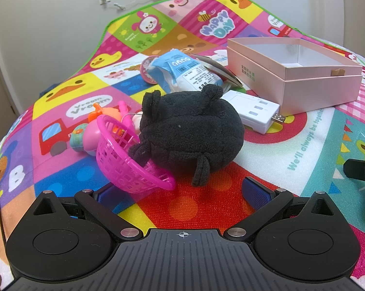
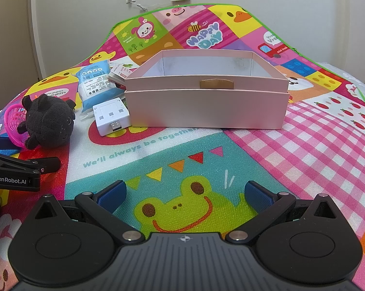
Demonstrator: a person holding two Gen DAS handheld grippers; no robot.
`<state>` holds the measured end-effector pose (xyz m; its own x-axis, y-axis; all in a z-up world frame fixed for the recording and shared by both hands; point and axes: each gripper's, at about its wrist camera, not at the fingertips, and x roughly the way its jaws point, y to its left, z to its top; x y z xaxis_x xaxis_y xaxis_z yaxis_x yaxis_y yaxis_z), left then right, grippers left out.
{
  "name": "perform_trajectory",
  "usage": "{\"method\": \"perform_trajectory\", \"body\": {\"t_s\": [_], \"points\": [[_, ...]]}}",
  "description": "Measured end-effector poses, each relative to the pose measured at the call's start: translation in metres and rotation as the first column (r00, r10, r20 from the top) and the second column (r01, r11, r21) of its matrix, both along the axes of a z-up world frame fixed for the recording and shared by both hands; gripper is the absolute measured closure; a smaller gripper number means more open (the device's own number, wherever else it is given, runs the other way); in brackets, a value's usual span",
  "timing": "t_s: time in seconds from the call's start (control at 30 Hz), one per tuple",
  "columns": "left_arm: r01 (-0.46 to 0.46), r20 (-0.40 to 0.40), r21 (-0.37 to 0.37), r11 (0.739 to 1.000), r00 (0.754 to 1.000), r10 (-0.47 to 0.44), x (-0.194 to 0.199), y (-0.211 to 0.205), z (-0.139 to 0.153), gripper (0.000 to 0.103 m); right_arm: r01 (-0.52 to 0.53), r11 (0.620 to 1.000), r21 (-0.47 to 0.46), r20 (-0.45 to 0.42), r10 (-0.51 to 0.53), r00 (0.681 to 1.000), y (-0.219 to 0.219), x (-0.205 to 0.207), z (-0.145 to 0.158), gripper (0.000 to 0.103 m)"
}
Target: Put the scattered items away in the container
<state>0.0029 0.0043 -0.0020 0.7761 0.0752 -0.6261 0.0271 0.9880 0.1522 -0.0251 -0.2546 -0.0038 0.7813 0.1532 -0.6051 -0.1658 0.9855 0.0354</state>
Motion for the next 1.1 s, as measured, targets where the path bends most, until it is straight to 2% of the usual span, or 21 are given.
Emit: {"method": "perform_trajectory", "body": {"t_s": [0.23, 0.33, 0.43, 0.53, 0.6, 0.67, 0.77, 0.93, 1.0, 1.1], "points": [[0.008, -0.009, -0.016, 1.0, 1.0, -0.008, 0.0, 0.002, 0.001, 0.0, -0.009, 0.998, -0.057, 0.001, 0.009, 1.0, 0.007, -0.001, -0.006, 0.0], [0.002, -0.043, -0.042, 0.999, 0.999, -0.004, 0.004, 0.005, 0.009, 0.0, -0.083, 0.992, -0.091, -0.02, 0.082, 0.996, 0.006, 0.006, -0.001, 0.0], [-0.005, -0.054, -0.074, 0.997, 0.999, 0.001, 0.009, 0.013, 0.029, 0.0, -0.079, 0.994, -0.072, -0.167, 0.066, 0.984, 0.008, 0.029, 0.008, 0.0], [0.04, -0.053, -0.08, 0.996, 0.998, -0.044, 0.015, 0.026, 0.061, 0.0, -0.061, 0.993, -0.105, -0.319, 0.025, 0.947, 0.02, 0.054, 0.016, 0.0], [0.07, -0.054, -0.079, 0.994, 0.996, -0.075, 0.015, 0.035, 0.083, 0.0, -0.069, 0.989, -0.134, -0.375, 0.014, 0.927, 0.027, 0.064, 0.017, 0.0], [0.086, -0.012, -0.083, 0.993, 0.996, -0.087, 0.009, 0.046, 0.103, 0.0, -0.057, 0.991, -0.121, -0.393, 0.005, 0.92, 0.028, 0.067, 0.016, 0.0], [0.068, 0.086, -0.101, 0.992, 0.995, -0.06, 0.001, 0.067, 0.122, 0.0, -0.043, 0.991, -0.126, -0.351, -0.004, 0.936, 0.031, 0.057, 0.014, 0.0], [-0.044, 0.194, -0.195, 0.98, 0.978, 0.082, 0.005, 0.101, 0.12, 0.0, 0.006, 0.987, -0.158, -0.334, -0.059, 0.941, 0.04, 0.059, 0.021, 0.0], [-0.042, 0.212, -0.213, 0.976, 0.973, 0.088, 0.005, 0.11, 0.119, 0.0, 0.027, 0.981, -0.195, -0.244, -0.075, 0.967, 0.05, 0.058, 0.029, 0.0], [-0.038, 0.245, -0.269, 0.962, 0.964, 0.107, 0.002, 0.121, 0.125, 0.0, 0.07, 0.977, -0.2, -0.008, -0.073, 0.997, 0.072, 0.049, 0.062, 0.0]]}}
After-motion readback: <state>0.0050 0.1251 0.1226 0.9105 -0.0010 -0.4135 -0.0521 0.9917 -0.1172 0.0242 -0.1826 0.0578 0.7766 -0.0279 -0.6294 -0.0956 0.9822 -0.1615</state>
